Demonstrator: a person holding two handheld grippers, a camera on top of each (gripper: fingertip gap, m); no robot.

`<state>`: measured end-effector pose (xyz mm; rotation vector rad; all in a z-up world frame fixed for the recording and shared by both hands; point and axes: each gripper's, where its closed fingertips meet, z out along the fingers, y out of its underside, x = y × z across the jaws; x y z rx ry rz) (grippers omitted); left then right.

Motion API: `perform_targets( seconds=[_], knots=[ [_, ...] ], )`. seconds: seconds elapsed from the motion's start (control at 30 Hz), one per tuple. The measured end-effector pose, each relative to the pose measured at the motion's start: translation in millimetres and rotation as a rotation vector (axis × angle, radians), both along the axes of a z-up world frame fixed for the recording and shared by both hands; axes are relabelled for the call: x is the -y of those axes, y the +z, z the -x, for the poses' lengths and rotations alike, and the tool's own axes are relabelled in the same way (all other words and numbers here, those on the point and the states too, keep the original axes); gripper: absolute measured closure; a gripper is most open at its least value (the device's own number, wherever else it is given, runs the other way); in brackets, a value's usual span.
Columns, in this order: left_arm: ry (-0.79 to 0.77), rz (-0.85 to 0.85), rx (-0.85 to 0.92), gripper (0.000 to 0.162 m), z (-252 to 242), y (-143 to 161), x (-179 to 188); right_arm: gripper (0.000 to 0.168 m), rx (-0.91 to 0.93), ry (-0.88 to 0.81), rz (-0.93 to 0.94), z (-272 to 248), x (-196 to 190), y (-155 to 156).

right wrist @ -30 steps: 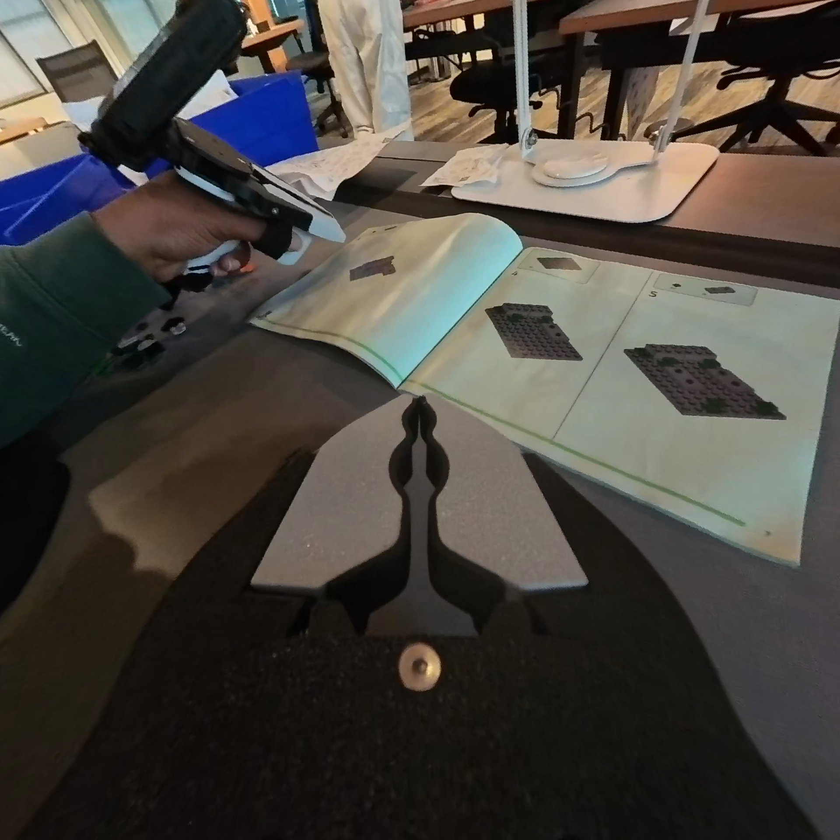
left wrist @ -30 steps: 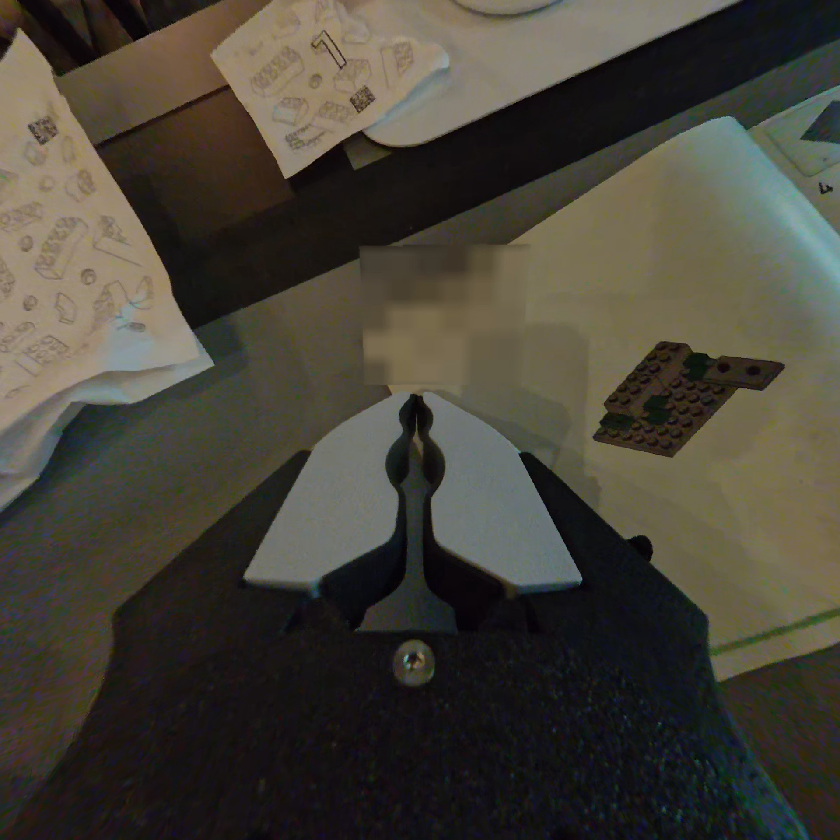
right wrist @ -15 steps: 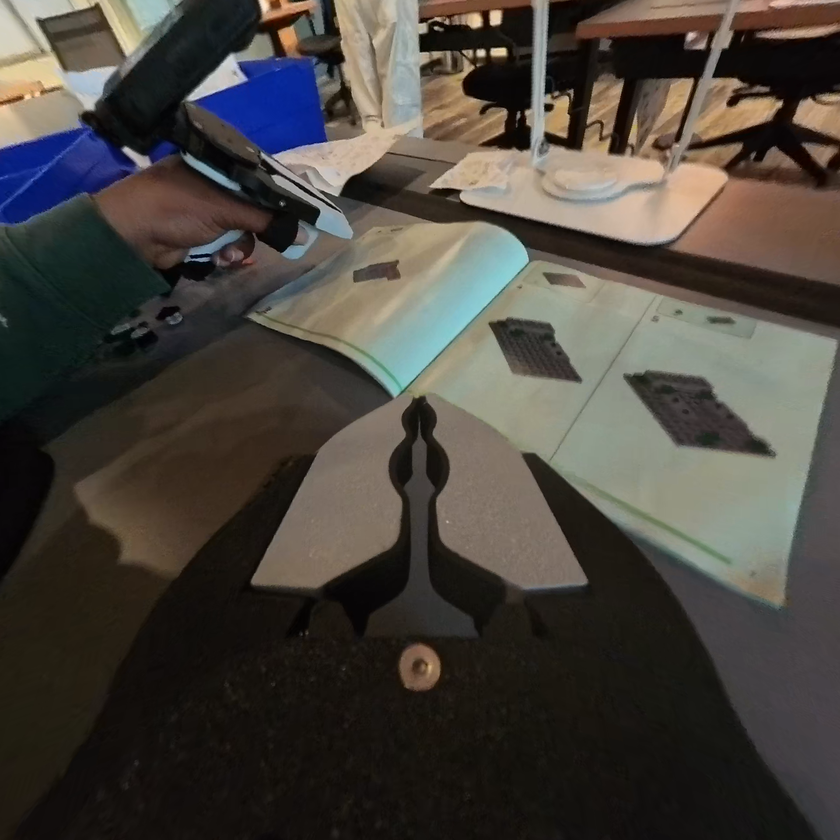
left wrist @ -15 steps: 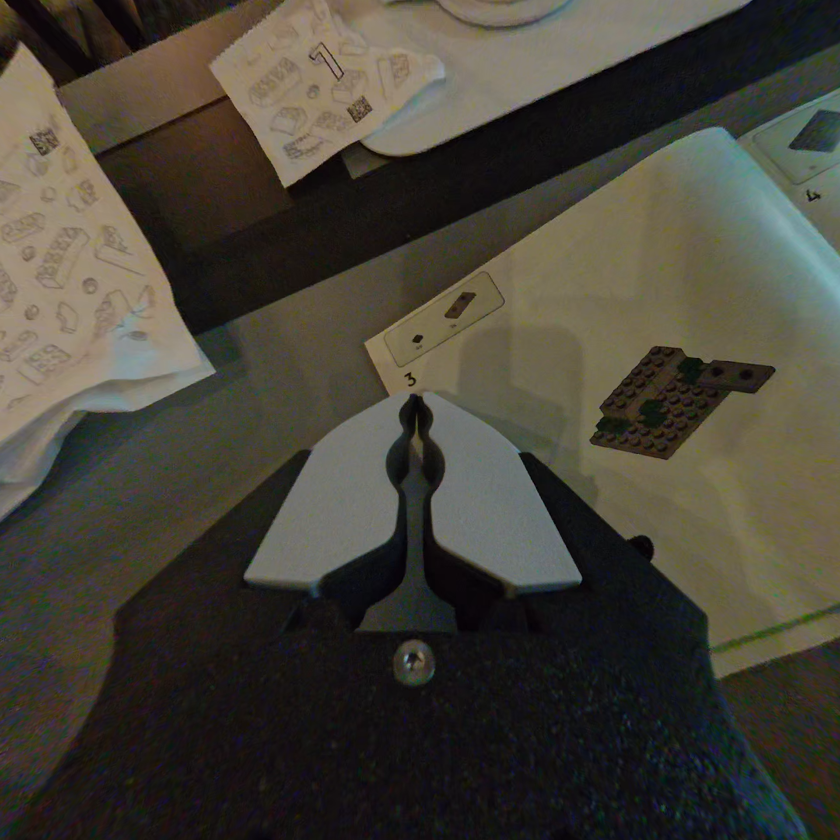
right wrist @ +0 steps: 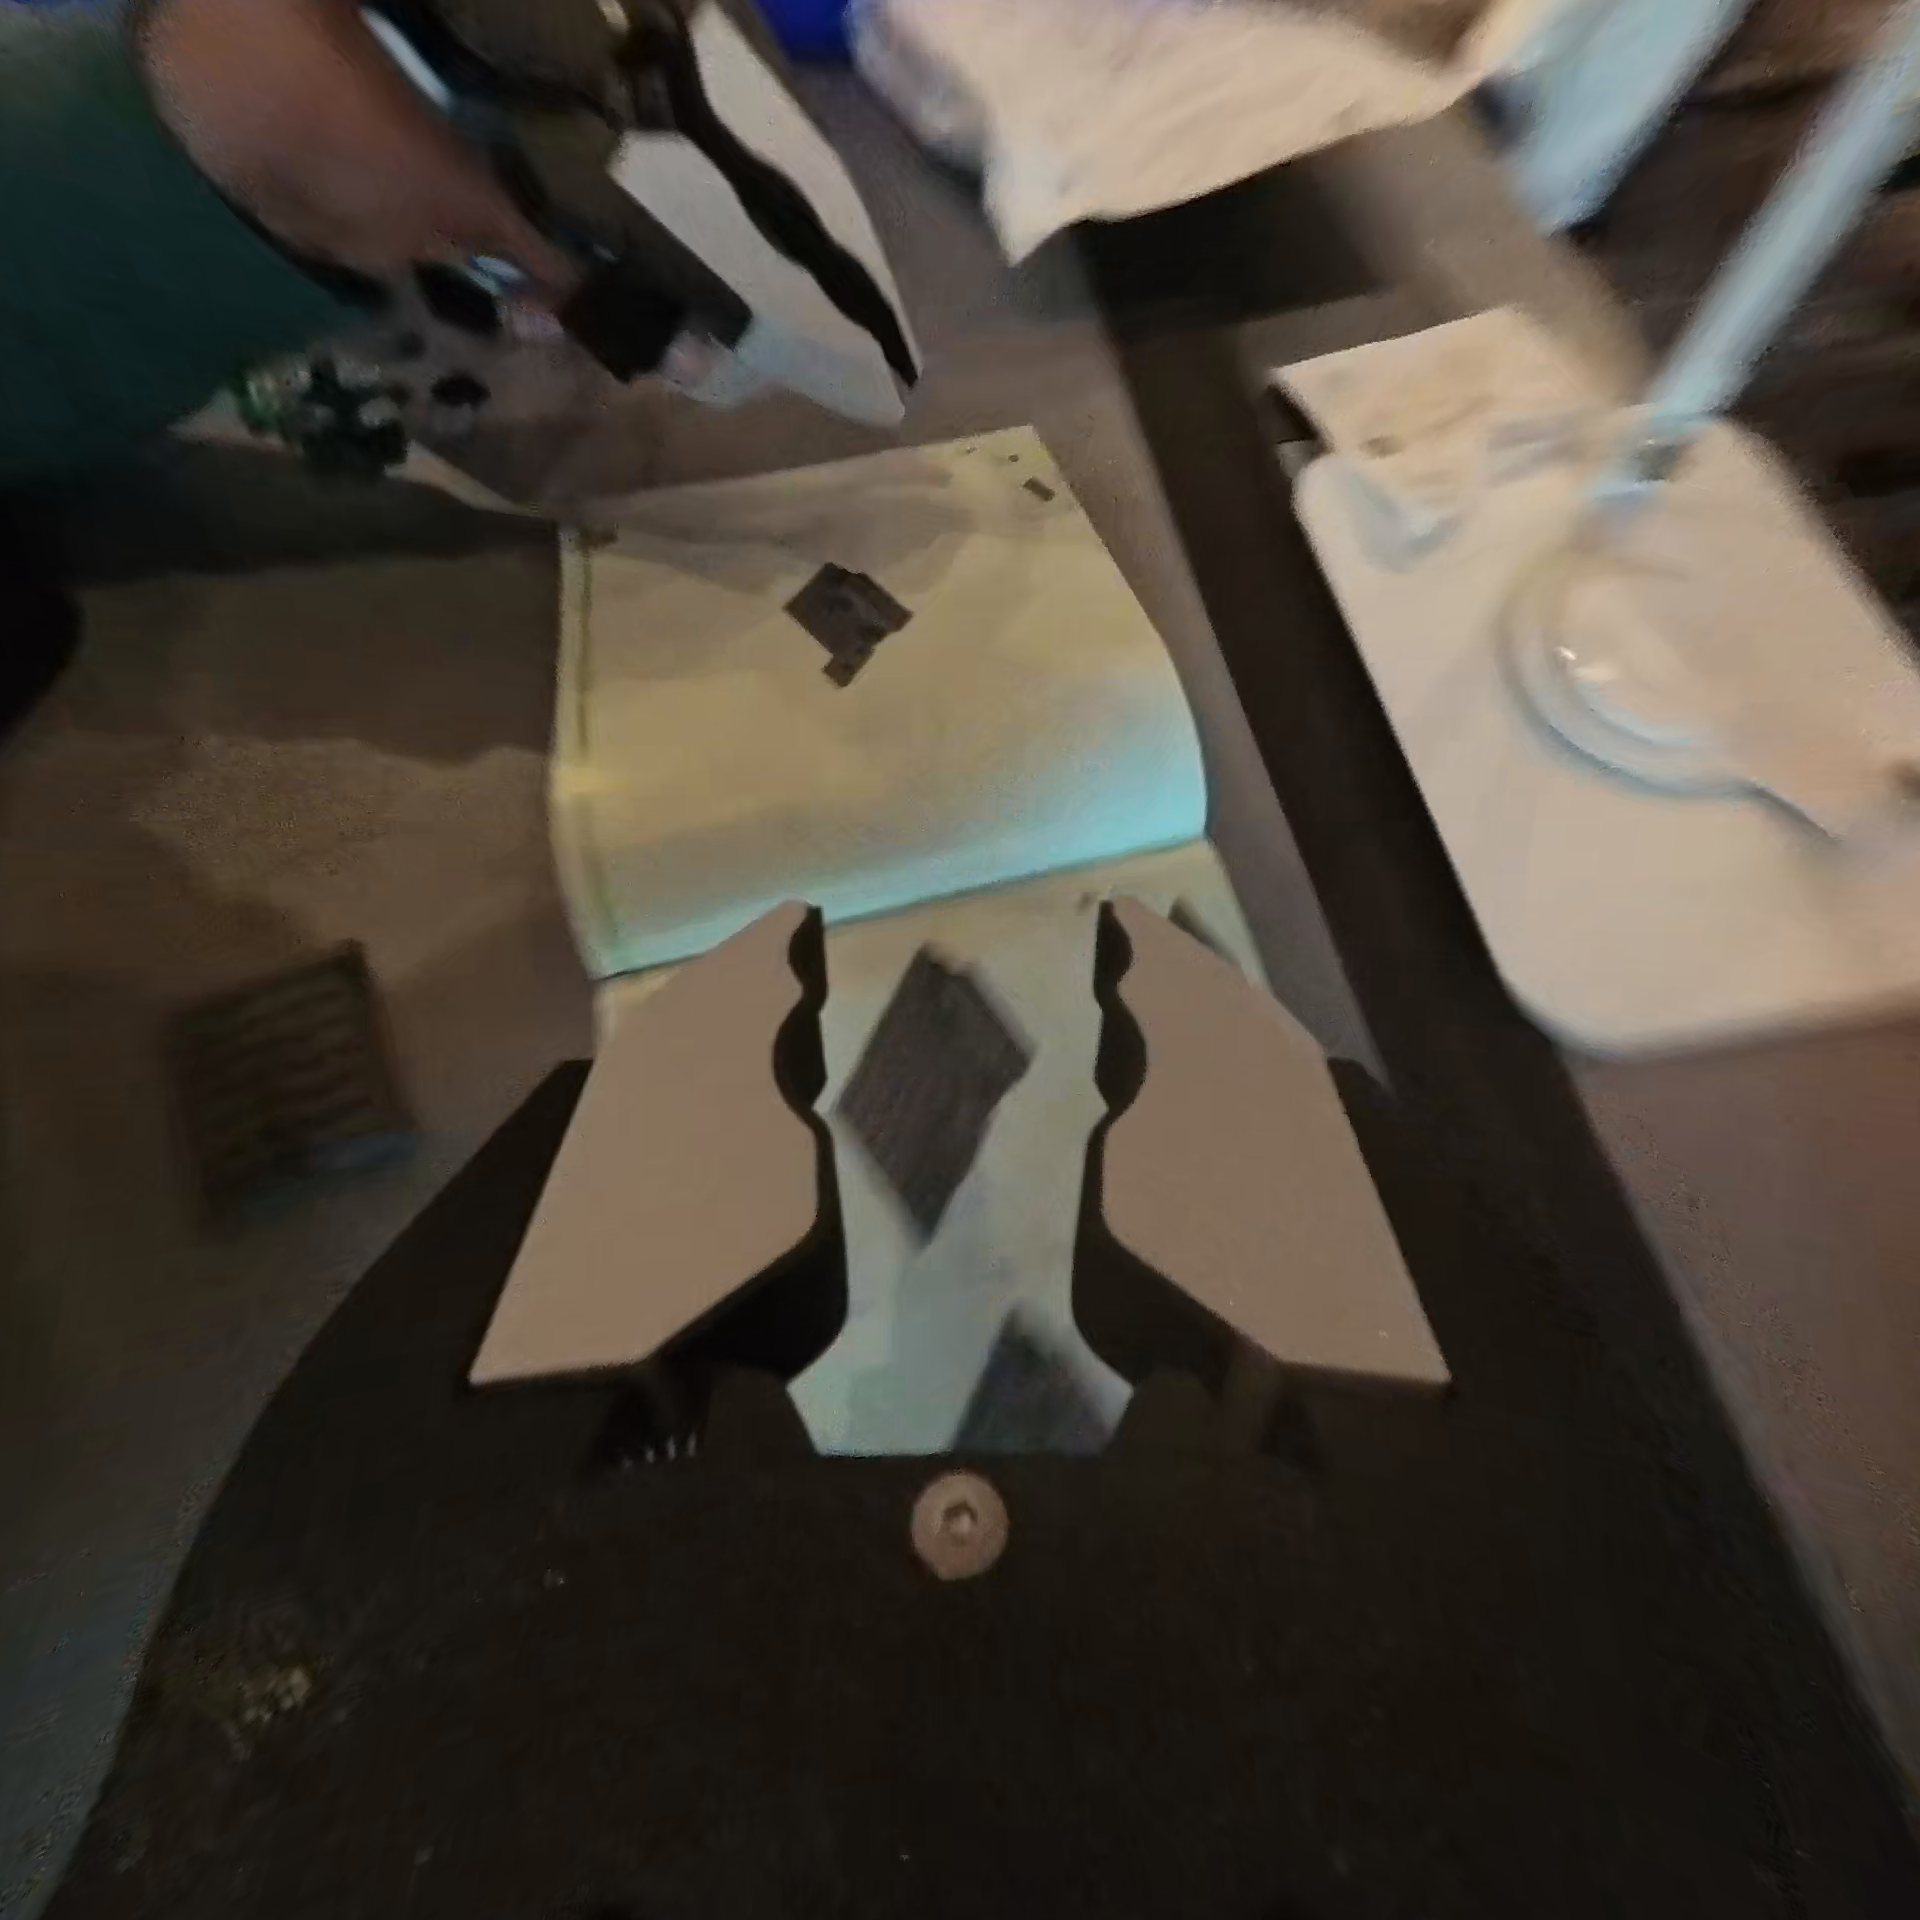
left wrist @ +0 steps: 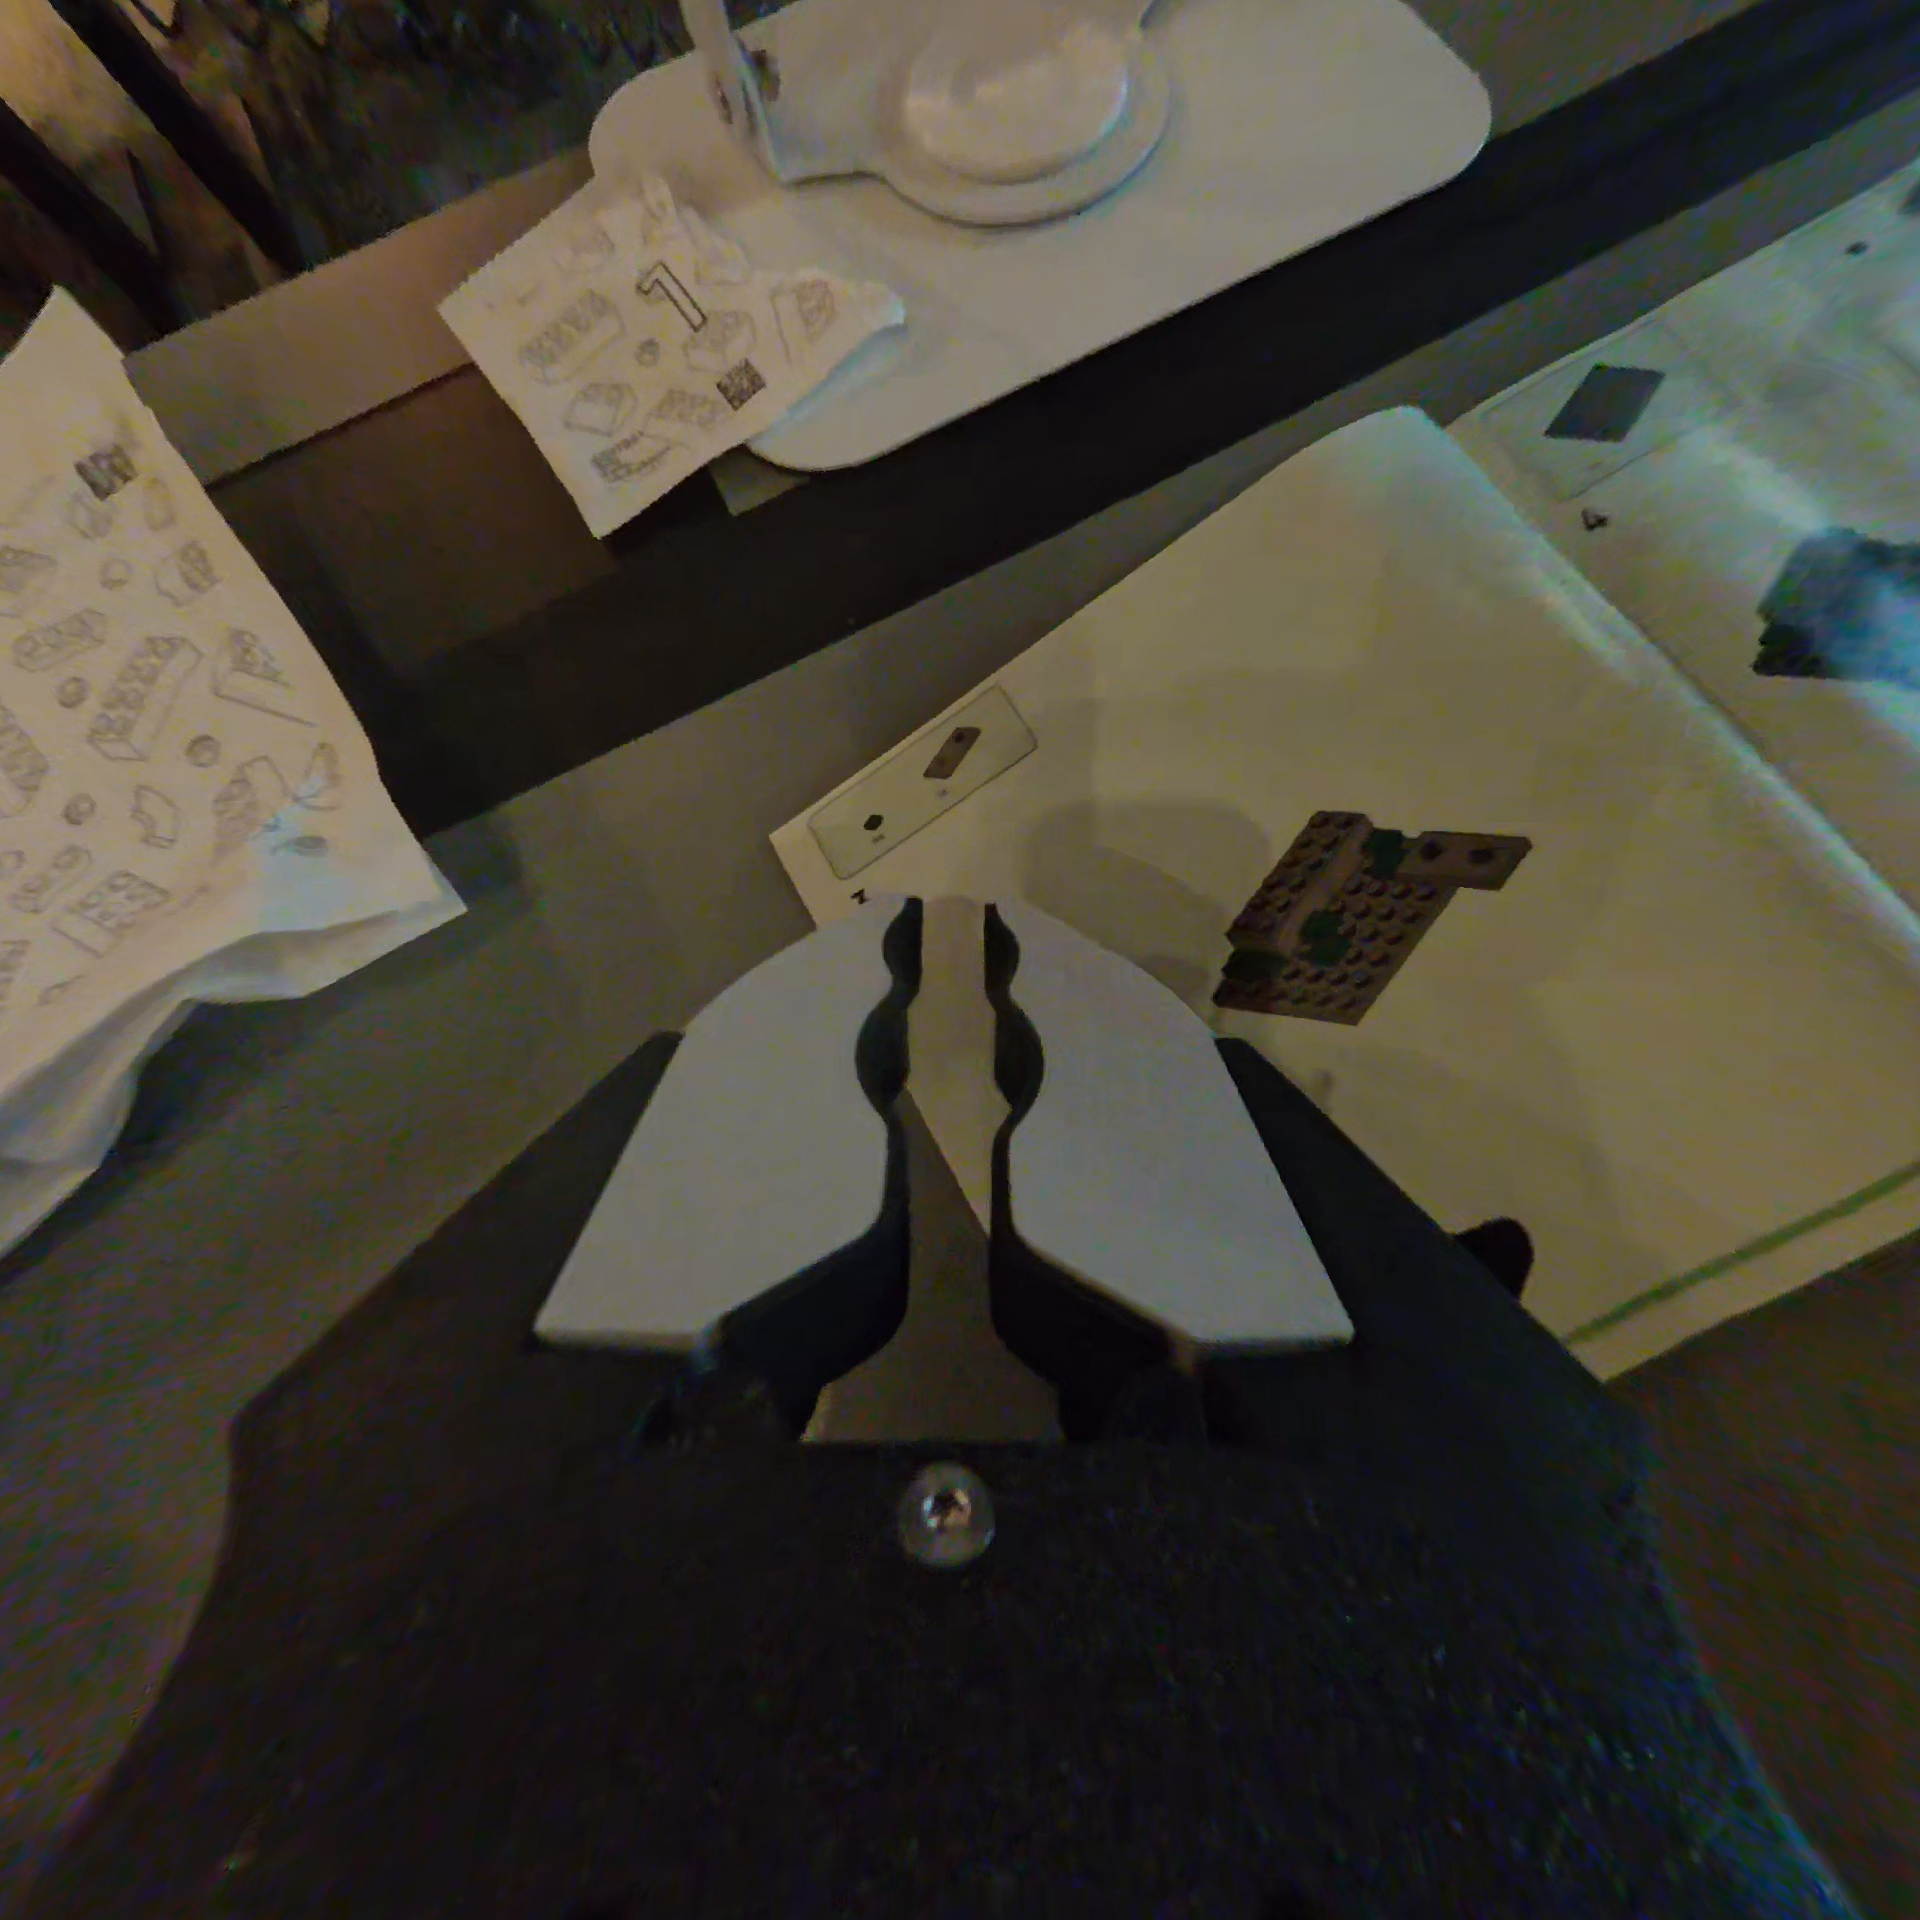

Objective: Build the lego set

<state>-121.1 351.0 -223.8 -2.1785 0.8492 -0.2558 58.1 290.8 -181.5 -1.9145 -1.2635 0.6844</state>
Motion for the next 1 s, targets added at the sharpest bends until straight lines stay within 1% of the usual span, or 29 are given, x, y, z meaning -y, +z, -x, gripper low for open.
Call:
perform_targets(
  seconds=[0.07, 0.17, 0.23, 0.33, 0.37, 0.4, 0.5, 0.53, 0.57, 0.7, 0.83, 0.93, 1.0],
  knots=[
    [-0.006, 0.001, 0.0, 0.15, -1.2, 2.2, 2.3, 0.115, -0.002, 0.082, 0.067, 19.9, -22.7, -9.9],
    [-0.006, -0.002, 0.005, 0.15, -0.9, 4.8, 5.6, 0.112, 0.032, 0.14, 0.142, 40.8, -51.9, -30.4],
    [-0.005, -0.003, 0.003, 0.15, 0.9, 5.1, 6.4, 0.113, 0.025, 0.168, 0.184, 52.0, -63.0, -37.5],
    [-0.005, 0.0, 0.005, 0.15, 1.8, 4.5, 6.4, 0.113, 0.08, 0.187, 0.25, 54.8, -73.4, -52.0],
    [-0.008, 0.0, 0.005, 0.15, 1.3, 4.4, 6.6, 0.115, 0.076, 0.206, 0.291, 55.9, -70.6, -54.8],
    [-0.011, -0.001, 0.003, 0.15, 0.7, 4.4, 7.0, 0.12, 0.074, 0.222, 0.327, 56.4, -66.9, -57.2],
    [-0.022, -0.003, 0.004, 0.149, -1.8, 4.4, 7.7, 0.139, 0.101, 0.216, 0.35, 53.3, -62.4, -65.1],
    [-0.023, 0.001, 0.005, 0.149, -2.5, 3.6, 7.9, 0.153, 0.09, 0.216, 0.353, 52.9, -60.1, -63.4],
    [-0.026, 0.007, 0.004, 0.148, -2.7, 2.1, 8.3, 0.161, 0.079, 0.218, 0.354, 52.4, -57.2, -60.8],
    [-0.034, 0.058, 0.021, 0.141, -1.1, -5.0, 10.9, 0.167, 0.06, 0.189, 0.292, 46.2, -48.7, -50.2],
    [-0.046, 0.114, 0.125, 0.134, -3.6, -1.3, 14.2, 0.168, 0.005, 0.157, 0.216, 39.4, -39.4, -33.2],
    [-0.083, 0.187, 0.203, 0.122, -10.0, -1.1, 21.5, 0.168, -0.069, 0.146, 0.151, 35.7, -33.9, -13.8],
    [-0.101, 0.222, 0.224, 0.112, -13.3, -5.7, 24.7, 0.168, -0.11, 0.15, 0.109, 32.0, -29.5, -2.5]
  ],
)
